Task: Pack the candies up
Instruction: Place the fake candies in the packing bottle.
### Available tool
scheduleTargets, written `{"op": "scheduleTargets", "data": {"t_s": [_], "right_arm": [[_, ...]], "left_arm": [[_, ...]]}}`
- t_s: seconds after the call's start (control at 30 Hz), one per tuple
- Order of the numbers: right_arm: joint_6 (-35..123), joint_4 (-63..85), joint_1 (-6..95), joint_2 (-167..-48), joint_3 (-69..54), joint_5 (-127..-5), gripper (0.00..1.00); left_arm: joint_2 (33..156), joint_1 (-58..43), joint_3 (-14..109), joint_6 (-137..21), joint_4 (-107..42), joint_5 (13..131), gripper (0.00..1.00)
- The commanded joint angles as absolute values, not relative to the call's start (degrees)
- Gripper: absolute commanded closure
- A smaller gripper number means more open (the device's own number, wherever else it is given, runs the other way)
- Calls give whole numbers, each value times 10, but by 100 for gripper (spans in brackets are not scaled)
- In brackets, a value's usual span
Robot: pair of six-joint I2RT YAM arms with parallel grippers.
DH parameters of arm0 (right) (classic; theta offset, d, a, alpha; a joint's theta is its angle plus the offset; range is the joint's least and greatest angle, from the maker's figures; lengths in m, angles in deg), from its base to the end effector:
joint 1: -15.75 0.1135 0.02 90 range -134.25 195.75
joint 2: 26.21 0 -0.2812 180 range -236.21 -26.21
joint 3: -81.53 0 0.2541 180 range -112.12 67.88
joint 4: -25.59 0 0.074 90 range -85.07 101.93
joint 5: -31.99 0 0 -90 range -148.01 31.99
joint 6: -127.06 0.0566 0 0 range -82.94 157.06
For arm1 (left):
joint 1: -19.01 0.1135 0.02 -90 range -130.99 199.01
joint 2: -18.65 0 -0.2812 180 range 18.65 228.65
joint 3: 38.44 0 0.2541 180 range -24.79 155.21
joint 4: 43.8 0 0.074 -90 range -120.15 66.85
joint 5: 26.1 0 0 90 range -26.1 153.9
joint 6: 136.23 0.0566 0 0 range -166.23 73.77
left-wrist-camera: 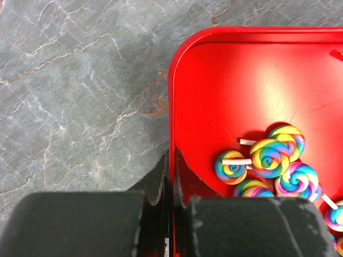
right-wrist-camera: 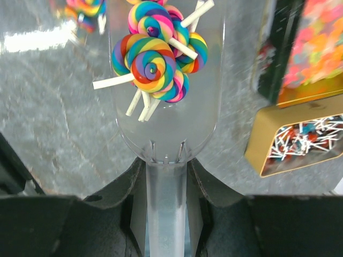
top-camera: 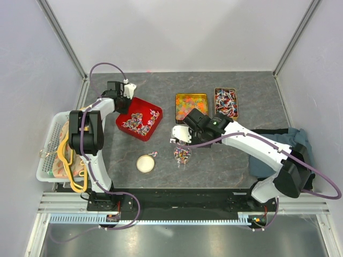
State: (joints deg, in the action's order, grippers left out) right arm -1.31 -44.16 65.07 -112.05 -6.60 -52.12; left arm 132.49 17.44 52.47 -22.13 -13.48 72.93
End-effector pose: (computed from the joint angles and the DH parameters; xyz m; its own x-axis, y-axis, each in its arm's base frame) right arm 0.2022 0.2263 0.2838 -0.0197 -0.9702 -0.2417 -0.9450 0.0970 -0.3123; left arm 0.4450 -0.0211 0.1676 -0.6818 0.4221 -0.5975 0.4374 0.8899 0.1295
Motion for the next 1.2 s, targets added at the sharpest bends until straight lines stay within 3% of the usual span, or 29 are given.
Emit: {"op": "scheduleTargets", "data": {"t_s": [0.0, 0.53, 1.17], "right_arm": [[-44, -462, 650, -1087, -45, -514, 100], [-97, -541, 654, -1129, -74, -416, 100], [-91, -586, 732, -1209, -125, -283, 100]], "left_arm": [[1311, 177, 534, -228, -139, 756, 98], [1311, 177, 543, -225, -117, 758, 98], [1303, 178, 529, -229, -127, 773, 98]]}}
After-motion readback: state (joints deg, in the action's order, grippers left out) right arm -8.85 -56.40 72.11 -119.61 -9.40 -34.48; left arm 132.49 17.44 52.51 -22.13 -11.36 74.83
